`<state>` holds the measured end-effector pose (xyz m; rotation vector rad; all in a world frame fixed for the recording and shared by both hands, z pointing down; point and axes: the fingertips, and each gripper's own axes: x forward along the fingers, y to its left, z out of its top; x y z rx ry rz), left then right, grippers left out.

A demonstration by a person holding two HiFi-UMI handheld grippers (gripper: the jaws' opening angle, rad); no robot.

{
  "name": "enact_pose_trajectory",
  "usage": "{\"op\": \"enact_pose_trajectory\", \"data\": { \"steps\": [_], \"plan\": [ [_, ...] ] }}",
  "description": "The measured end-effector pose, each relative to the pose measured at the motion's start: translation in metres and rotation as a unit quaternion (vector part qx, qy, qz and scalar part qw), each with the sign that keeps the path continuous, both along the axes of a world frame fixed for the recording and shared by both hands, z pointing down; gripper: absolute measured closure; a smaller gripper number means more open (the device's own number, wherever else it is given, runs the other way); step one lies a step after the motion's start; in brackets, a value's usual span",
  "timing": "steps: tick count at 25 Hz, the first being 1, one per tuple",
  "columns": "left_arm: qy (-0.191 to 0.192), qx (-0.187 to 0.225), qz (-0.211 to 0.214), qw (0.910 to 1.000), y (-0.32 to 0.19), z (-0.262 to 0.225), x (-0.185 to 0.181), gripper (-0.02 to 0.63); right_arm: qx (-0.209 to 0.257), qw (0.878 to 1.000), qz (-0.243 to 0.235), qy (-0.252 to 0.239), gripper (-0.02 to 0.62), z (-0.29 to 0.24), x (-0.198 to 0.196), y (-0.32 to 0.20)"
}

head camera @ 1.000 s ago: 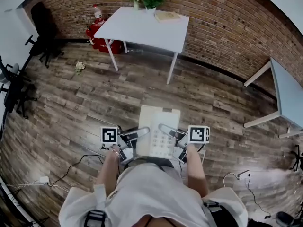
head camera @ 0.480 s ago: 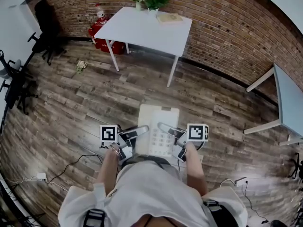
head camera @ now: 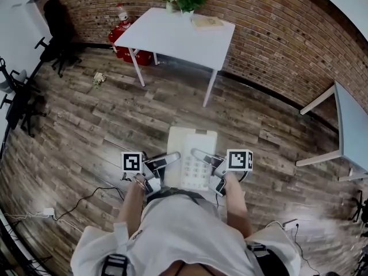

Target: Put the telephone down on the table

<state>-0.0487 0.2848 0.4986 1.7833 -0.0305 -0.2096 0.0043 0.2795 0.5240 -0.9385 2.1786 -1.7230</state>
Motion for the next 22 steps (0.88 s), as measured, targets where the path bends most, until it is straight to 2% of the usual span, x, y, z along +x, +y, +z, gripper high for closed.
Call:
{"op": "enact_pose_trajectory", "data": {
  "steps": [4,8,11,14,22],
  "plan": [
    [-0.001,0.001,-0.002,1.0000,0.000,0.002,0.002,0.198,-0.006,1.000,-0.002,0.014,0.348,0.006,0.004,0.000],
    [-0.005,-0.001,-0.006,1.0000,0.000,0.006,0.000,0.198,-0.007,1.000,-0.007,0.002,0.348,0.006,0.001,0.001],
    [-0.004,0.007,-0.007,0.9999,-0.001,0.005,-0.001,0.198,-0.008,1.000,-0.010,0.017,0.348,0.008,0.002,0.000],
    [-0.002,-0.003,-0.008,1.0000,-0.001,0.006,-0.002,0.198,-0.011,1.000,-0.011,0.001,0.348,0.006,-0.002,-0.001],
    [-0.004,-0.006,-0.004,1.0000,-0.016,0.010,0.006,0.198,-0.019,1.000,-0.011,0.000,0.348,0.011,0.006,-0.015]
  ]
}}
